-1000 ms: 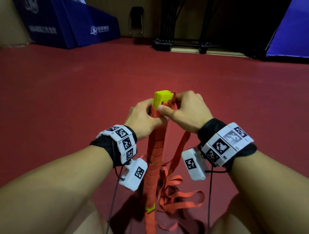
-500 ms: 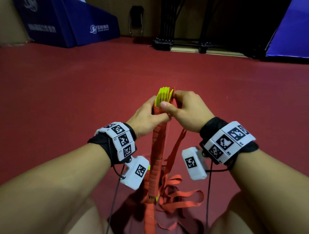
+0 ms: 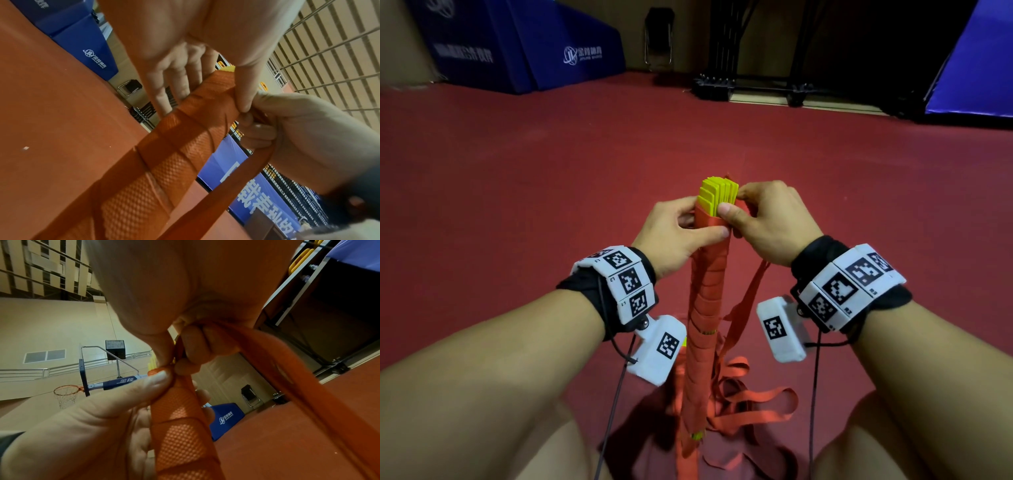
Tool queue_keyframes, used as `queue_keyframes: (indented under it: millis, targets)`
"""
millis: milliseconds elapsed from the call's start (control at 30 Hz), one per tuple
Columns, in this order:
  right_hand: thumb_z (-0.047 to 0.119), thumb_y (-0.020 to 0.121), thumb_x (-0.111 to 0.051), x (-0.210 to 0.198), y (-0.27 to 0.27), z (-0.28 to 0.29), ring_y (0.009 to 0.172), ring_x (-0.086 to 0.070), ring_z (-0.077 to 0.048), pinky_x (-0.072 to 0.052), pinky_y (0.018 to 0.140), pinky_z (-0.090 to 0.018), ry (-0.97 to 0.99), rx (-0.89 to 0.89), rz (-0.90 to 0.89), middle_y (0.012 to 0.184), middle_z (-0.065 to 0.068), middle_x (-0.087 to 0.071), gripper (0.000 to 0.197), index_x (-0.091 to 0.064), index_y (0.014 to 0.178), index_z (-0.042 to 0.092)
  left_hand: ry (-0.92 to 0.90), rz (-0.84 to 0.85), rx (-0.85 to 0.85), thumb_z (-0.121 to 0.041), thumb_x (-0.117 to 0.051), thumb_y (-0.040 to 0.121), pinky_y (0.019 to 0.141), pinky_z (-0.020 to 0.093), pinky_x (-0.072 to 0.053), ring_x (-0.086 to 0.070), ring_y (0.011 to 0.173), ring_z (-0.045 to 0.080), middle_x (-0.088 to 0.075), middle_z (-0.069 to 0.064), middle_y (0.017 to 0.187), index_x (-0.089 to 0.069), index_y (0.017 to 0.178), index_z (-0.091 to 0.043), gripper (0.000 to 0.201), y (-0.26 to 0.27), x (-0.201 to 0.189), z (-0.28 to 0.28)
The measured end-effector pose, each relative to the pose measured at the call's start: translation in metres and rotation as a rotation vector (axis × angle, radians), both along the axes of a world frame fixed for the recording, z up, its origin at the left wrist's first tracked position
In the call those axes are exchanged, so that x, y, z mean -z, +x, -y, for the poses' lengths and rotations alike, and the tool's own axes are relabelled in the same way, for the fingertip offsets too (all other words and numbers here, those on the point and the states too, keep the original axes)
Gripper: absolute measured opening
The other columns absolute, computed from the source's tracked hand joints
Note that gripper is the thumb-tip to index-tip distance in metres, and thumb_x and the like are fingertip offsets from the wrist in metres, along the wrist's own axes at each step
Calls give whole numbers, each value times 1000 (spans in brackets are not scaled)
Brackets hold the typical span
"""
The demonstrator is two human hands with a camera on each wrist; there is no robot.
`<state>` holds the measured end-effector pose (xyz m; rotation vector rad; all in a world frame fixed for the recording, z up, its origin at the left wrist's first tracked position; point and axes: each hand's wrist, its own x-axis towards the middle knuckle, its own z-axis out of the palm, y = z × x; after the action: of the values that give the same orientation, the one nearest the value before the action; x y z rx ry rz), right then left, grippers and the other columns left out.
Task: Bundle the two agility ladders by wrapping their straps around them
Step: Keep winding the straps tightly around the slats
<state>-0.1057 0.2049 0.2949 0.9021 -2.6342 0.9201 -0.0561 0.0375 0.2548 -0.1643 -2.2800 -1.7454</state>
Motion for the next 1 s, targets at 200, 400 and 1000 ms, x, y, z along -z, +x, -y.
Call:
queue_keyframes:
  millis: [200,400,1000]
  targets:
    - [34,89,-60,-7,7,2,73,-54,-34,-38,63,-38,-39,47,24,65,-8,-59,27,-66,80,9,88,-6,-33,-18,-88,76,74,29,-57,-71,83,9,-78,-5,88,-78,92,-27,21,0,-3,0]
    - [54,91,-62,-2,12,6,73,-47,-29,-26,63,-33,-47,80,-13,63,2,-45,42,-68,92,13,63,-50,-85,-38,-88,62,79,48,-59,-63,77,13,-77,12,91,-78,94,-23,37,-2,-4,-4]
    - [48,91,-64,-1,1,1,88,-56,-40,-28,69,-29,-53,139,-28,75,-9,-59,37,-60,74,15,-10,-34,-151,-41,-82,58,78,60,-59,-59,69,15,-61,-15,63,-75,84,-31,29,-7,1,-7]
